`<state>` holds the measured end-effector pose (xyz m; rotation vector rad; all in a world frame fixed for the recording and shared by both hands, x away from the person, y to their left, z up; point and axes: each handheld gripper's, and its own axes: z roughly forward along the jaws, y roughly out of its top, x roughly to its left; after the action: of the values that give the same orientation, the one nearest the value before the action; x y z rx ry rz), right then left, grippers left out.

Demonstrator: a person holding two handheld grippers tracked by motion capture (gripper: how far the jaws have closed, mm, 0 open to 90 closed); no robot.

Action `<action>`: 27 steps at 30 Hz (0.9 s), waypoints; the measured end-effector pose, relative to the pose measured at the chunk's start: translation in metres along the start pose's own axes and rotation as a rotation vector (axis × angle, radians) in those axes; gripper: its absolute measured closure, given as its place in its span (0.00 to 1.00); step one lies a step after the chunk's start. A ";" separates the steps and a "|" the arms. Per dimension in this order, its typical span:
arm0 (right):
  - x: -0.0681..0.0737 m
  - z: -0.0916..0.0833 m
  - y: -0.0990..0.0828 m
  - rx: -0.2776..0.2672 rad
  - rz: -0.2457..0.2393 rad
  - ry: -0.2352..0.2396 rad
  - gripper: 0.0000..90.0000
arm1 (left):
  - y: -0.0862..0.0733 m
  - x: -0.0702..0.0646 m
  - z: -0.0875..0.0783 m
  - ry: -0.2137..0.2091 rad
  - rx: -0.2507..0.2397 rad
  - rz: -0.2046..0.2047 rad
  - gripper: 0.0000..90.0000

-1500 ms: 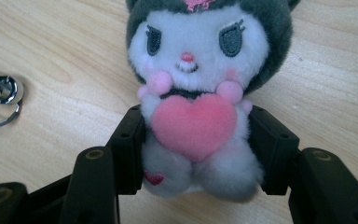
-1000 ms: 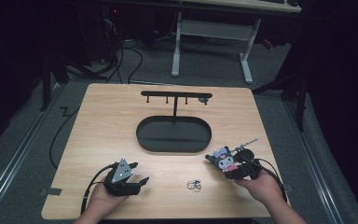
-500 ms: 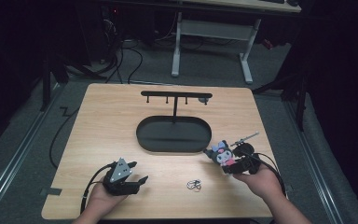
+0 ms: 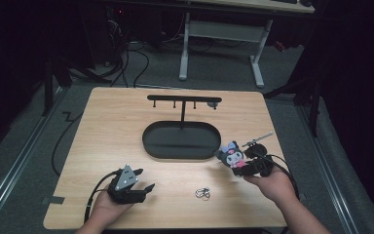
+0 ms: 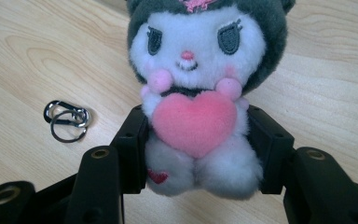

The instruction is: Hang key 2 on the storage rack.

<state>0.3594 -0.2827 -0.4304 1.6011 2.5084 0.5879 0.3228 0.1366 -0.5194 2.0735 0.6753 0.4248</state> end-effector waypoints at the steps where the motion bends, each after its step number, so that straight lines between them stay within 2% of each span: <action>1: 0.000 -0.001 0.001 -0.004 0.003 0.002 0.54 | 0.000 0.000 0.000 0.000 0.000 0.001 0.35; 6: 0.000 -0.006 0.003 -0.020 0.009 0.003 0.54 | -0.001 -0.002 -0.004 0.008 0.003 0.011 0.35; 11: 0.005 -0.012 0.007 -0.022 -0.010 0.006 0.54 | 0.000 -0.001 -0.004 0.006 -0.001 0.002 0.35; 14: 0.007 -0.019 0.012 -0.027 -0.025 0.005 0.54 | -0.001 -0.003 -0.003 0.004 0.010 0.016 0.35; 27: 0.007 -0.041 0.038 -0.063 -0.033 0.002 0.54 | -0.001 -0.001 -0.004 0.001 0.006 0.013 0.35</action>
<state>0.3764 -0.2729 -0.3781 1.5353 2.4865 0.6584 0.3192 0.1391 -0.5182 2.0841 0.6644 0.4316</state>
